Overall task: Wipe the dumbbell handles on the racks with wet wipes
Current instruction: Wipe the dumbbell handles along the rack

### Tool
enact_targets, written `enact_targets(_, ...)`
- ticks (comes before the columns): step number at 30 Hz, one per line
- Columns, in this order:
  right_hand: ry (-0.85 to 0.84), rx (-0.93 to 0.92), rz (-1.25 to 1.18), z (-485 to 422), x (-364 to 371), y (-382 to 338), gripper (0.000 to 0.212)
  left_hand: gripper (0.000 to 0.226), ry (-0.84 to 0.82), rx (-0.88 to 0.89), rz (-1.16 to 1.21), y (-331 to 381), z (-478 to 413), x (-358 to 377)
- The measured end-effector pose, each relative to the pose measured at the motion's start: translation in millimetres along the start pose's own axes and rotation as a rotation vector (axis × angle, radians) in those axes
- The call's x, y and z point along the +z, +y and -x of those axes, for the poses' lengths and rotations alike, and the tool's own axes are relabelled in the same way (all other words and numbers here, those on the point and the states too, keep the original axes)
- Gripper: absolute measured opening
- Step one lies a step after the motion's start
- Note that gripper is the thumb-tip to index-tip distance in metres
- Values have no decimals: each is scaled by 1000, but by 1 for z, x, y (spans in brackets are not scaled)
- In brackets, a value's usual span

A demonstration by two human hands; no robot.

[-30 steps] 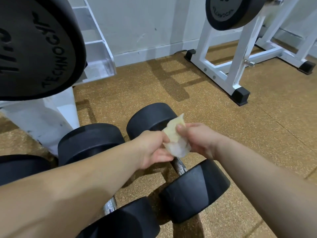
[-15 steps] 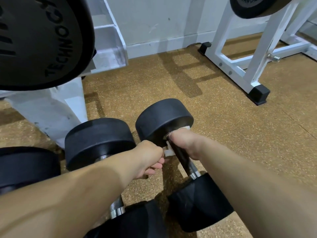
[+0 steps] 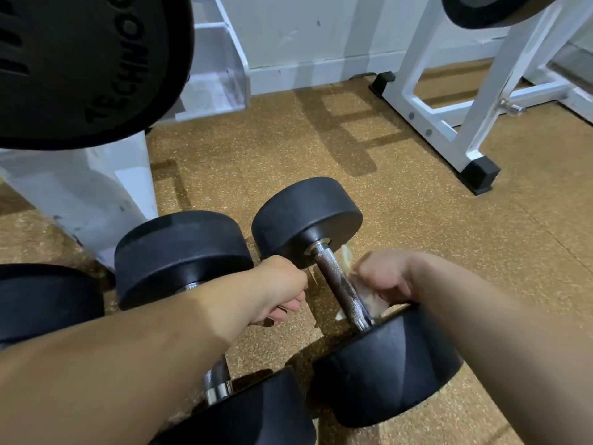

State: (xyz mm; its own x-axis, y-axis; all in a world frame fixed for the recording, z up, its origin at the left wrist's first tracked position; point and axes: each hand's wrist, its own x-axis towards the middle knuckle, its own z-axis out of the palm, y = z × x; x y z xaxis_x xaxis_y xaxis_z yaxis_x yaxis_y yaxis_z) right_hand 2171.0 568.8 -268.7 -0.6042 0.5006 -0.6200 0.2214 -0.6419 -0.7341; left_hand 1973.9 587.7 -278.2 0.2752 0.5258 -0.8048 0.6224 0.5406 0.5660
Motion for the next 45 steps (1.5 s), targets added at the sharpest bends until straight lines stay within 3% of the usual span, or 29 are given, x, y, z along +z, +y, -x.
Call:
enact_targets(1, 229, 109, -354, -19, -8, 7, 20, 25, 5, 3, -8, 0, 1, 1)
enact_targets(2, 410, -4, -379, -27, -8, 11, 16, 29, 12, 6, -18, -1, 1, 2)
enact_targets(3, 614, 74, -394, -27, -3, 15, 19, 34, 16, 8, -23, -3, 0, 4)
enact_targets(5, 741, 138, -438, -34, 0, 8, 20, 40, 31, 28, -42, -8, 2, 9)
enact_targets(9, 674, 257, -229, -8, 18, -1, 34, 27, 101, 142, 23, -8, 7, 14)
enact_targets(14, 581, 518, 135, 21, 12, 12, 19, 26, 38, 81, 61, -7, 6, 28)
enact_targets(16, 625, 433, 142, 18, 18, 4, 23, 29, 40, 79, 22, -5, 7, 34)
enact_targets(19, 845, 158, 201, 3, 32, -12, 24, 34, 41, 89, -11, -7, 5, 35)
enact_targets(22, 923, 123, 442, 0, 44, -19, 23, 39, 41, 78, -55, -11, 6, 30)
enact_targets(26, 672, 386, 831, 22, 55, -26, 14, 29, 8, 31, -95, -8, 6, 19)
enact_targets(29, 501, 579, 1074, 27, 73, -33, 22, 32, -9, 27, -101, -2, 4, 16)
enact_targets(32, 575, 576, 983, 19, 80, -34, 23, 27, 6, 74, -120, 4, 8, 19)
enact_targets(36, 905, 289, 674, 3, 66, -22, 18, 25, -42, 57, -147, 0, 16, 22)
enact_targets(39, 1005, 146, 470, -2, 57, -21, 20, 29, -65, 50, -148, -6, 16, 17)
enact_targets(45, 803, 404, 879, 16, 65, -20, 17, 31, -51, 55, -166, -10, 15, 3)
